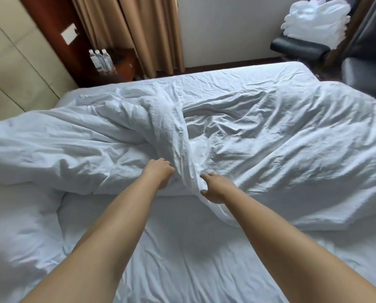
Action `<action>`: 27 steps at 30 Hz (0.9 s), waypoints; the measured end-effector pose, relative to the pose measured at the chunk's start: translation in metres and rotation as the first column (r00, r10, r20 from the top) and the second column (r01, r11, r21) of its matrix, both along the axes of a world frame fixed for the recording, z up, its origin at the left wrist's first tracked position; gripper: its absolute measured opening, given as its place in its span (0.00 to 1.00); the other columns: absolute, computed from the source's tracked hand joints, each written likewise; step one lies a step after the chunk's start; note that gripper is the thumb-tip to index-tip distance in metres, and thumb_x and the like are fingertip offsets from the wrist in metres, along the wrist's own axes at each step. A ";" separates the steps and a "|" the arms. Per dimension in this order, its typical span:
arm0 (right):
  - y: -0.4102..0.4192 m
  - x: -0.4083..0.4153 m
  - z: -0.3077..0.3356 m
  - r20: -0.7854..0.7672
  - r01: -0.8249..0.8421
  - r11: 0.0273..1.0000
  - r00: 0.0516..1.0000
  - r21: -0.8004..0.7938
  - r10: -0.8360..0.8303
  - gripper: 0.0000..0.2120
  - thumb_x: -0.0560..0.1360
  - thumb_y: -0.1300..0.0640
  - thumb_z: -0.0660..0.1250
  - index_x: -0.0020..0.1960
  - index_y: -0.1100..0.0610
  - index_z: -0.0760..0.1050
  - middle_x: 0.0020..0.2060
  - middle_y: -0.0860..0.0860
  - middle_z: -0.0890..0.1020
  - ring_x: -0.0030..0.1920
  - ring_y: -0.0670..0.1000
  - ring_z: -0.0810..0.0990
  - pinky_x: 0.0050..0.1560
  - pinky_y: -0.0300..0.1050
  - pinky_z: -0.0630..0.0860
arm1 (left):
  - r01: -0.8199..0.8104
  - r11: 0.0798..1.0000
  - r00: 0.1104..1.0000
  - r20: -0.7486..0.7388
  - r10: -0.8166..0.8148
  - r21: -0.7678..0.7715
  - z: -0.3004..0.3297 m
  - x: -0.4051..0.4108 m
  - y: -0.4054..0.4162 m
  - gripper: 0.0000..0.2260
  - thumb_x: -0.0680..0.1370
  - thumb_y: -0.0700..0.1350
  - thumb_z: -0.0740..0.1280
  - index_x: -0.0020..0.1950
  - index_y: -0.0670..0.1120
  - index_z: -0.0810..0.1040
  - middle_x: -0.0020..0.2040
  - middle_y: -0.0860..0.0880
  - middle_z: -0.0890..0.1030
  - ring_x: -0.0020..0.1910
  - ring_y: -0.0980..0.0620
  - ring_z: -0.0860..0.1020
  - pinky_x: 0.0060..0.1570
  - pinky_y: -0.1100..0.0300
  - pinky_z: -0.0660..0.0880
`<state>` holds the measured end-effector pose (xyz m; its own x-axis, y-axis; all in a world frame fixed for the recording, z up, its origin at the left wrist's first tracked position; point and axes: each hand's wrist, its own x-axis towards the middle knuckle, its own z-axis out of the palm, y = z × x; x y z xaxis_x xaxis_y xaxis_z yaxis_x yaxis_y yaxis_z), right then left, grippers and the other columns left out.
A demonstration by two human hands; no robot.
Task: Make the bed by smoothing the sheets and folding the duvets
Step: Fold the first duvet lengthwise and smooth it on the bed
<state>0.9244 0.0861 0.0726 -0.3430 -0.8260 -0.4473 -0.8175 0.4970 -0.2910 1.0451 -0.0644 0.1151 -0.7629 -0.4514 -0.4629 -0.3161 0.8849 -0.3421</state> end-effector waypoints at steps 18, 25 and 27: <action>-0.193 0.037 0.019 -0.023 0.306 0.951 0.952 0.027 -0.306 0.28 0.79 0.49 0.60 0.76 0.51 0.56 0.72 0.50 0.65 0.70 0.54 0.66 0.64 0.49 0.68 | 0.280 0.958 0.959 -0.071 -0.276 0.057 -0.011 0.004 -0.200 0.17 0.79 0.38 0.58 0.66 0.47 0.73 0.63 0.46 0.72 0.65 0.46 0.70 0.58 0.53 0.70; -0.233 -0.016 -0.014 0.006 0.396 0.918 0.918 -0.017 -0.396 0.26 0.79 0.50 0.59 0.75 0.55 0.58 0.73 0.52 0.63 0.71 0.55 0.64 0.66 0.51 0.67 | 0.221 0.971 0.974 -0.068 -0.216 0.088 -0.035 -0.031 -0.235 0.15 0.78 0.38 0.60 0.65 0.46 0.73 0.64 0.46 0.70 0.65 0.46 0.69 0.58 0.52 0.69; -0.246 -0.030 -0.030 0.043 0.443 0.895 0.896 -0.047 -0.442 0.27 0.79 0.50 0.59 0.75 0.56 0.58 0.73 0.52 0.62 0.72 0.54 0.64 0.67 0.50 0.67 | 0.211 0.974 0.976 -0.082 -0.204 0.088 -0.041 -0.044 -0.248 0.16 0.78 0.38 0.60 0.65 0.46 0.72 0.65 0.46 0.69 0.65 0.46 0.69 0.58 0.52 0.69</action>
